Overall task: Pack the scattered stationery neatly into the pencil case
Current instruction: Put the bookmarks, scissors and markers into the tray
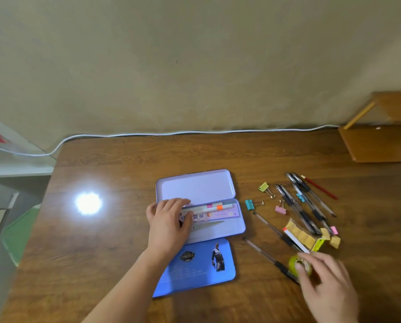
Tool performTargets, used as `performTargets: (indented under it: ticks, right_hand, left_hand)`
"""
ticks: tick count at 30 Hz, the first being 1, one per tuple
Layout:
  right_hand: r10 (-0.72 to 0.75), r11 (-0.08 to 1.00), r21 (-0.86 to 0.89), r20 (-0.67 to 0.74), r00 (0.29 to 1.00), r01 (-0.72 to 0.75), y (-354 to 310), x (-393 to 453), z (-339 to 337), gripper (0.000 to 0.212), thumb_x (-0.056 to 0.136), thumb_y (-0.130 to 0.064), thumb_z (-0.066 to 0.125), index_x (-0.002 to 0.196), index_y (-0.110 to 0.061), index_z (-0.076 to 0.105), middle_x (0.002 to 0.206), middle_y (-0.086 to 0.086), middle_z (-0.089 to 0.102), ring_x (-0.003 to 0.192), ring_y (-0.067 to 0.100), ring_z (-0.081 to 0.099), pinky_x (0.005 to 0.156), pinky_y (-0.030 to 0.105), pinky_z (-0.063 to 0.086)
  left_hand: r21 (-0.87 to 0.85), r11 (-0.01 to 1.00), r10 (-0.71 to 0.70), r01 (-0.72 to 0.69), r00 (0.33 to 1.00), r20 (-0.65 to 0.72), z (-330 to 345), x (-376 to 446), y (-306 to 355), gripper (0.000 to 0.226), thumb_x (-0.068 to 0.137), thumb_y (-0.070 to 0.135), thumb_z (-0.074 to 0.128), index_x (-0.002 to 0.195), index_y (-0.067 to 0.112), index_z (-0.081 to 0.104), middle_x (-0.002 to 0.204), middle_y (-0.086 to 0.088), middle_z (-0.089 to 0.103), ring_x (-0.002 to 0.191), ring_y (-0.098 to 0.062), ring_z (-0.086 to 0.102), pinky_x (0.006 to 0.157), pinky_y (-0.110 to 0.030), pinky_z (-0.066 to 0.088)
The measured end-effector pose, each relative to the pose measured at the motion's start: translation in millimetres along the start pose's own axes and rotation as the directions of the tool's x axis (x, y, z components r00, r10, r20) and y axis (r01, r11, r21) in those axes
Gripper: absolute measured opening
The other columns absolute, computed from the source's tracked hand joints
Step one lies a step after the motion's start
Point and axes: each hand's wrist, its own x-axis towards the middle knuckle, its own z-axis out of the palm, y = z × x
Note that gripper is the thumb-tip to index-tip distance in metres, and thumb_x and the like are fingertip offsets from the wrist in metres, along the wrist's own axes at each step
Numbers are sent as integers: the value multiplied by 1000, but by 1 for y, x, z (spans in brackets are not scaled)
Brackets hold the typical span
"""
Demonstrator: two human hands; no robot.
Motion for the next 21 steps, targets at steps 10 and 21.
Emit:
performTargets:
  ticks: [10,21]
  right_hand:
    - [237,959,-189,137,962,-210,1,20,2,27,86,-32,64,112,-25,69,115,-5,61,102,15,53,62,23,47]
    - [313,943,-160,121,942,-293,-9,31,-27,11,83,-33,69,92,-28,68,94,-7,63,82,14,47,49,21,38]
  left_hand:
    - [-36,997,-80,76,984,-158,-1,-44,1,35,84,40,48,109,24,67,133,2,55,125,-31,41,102,-45,25]
    - [-196,978,44,-79,984,-175,-2,-62,35,26,87,31,56,112,28,62,127,4,58,121,-28,46,104,-42,33]
